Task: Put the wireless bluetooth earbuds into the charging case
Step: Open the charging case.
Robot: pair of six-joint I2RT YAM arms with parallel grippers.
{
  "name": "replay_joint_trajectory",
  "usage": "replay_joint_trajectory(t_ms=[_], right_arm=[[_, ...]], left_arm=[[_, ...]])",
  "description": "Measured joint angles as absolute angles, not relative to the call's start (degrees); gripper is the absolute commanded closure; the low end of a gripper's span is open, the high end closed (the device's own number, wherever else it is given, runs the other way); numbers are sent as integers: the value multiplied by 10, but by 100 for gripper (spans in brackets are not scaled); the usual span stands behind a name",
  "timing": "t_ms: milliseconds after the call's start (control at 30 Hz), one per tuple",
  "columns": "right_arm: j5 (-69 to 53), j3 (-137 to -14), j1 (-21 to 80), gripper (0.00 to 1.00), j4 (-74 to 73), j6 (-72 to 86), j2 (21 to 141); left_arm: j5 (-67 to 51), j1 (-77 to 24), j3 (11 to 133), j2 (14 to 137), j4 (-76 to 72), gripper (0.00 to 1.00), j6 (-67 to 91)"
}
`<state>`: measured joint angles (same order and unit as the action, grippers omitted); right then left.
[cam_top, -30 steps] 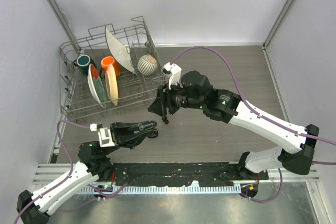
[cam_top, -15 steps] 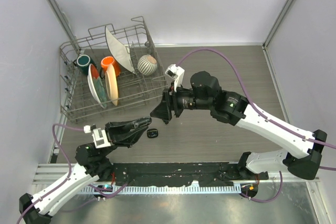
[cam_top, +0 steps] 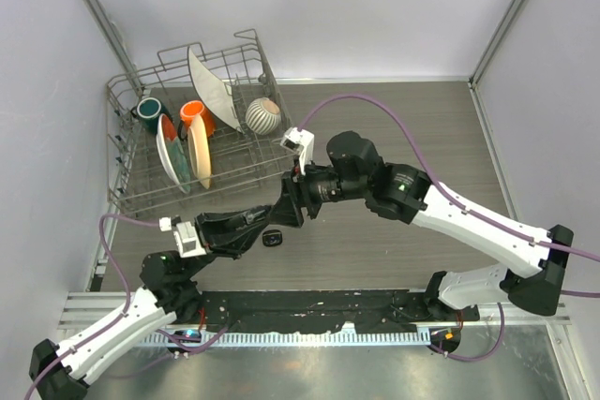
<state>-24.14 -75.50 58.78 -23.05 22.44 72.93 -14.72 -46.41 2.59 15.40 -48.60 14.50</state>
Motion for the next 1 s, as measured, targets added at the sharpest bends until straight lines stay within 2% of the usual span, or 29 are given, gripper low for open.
replay_joint_trajectory(t_ms=[533,1000], right_arm=[[-213,-766,599,44,-257,218,759],[-263,-766,595,44,-255,256,761]], left_arm=[[-166,-463,30,170,-495,100,145],[-226,-458,41,145,-465,100,145]])
